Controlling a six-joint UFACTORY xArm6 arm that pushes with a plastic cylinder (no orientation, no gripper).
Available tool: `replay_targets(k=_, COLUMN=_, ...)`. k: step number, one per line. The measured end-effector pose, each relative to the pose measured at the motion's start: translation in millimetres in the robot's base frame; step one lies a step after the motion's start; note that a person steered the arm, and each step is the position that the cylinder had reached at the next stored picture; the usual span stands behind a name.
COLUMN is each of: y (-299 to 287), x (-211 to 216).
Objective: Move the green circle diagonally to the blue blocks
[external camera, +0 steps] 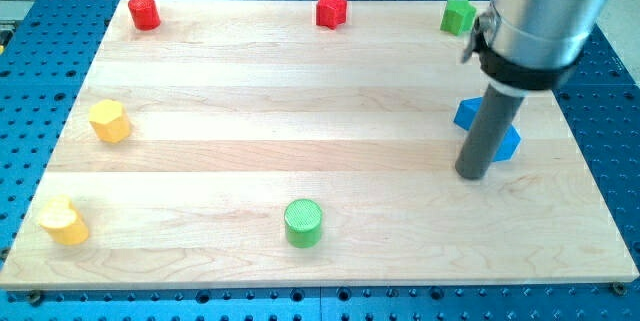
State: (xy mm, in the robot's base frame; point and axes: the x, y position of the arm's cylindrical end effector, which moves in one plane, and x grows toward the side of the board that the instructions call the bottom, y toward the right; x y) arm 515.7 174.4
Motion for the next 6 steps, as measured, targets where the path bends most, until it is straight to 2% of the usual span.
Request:
replay_targets(k=1, y=49.2, x=-16.8)
replay_targets(k=2, y=21.3, x=-30.0)
replay_targets(k=3, y=12.8, x=1.9)
replay_targets(k=4, y=-12.0, x=97.2)
replay_targets(k=5, y=-36.6, x=103.1)
replay_targets(k=6, y=-126.5, x=91.9)
